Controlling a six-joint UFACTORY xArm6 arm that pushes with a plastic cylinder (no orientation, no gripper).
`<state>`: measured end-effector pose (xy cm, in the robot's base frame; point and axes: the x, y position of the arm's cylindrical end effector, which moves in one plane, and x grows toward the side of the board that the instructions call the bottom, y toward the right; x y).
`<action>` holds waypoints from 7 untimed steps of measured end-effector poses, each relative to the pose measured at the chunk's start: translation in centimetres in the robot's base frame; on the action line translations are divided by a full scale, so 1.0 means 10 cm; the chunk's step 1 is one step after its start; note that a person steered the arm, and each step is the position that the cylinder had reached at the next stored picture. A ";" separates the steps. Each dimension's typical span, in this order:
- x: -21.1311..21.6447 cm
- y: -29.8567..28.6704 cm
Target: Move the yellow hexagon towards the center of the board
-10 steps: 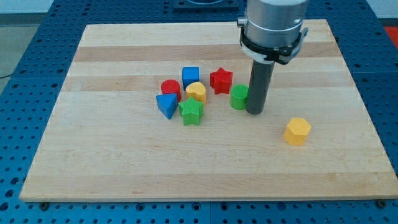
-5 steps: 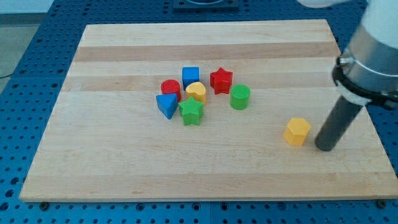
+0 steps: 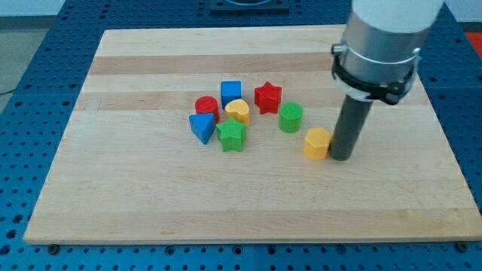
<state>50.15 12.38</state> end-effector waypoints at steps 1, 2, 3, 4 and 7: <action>0.00 -0.16; -0.08 -0.21; -0.15 -0.20; -0.15 -0.29; -0.15 -0.67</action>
<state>48.68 5.66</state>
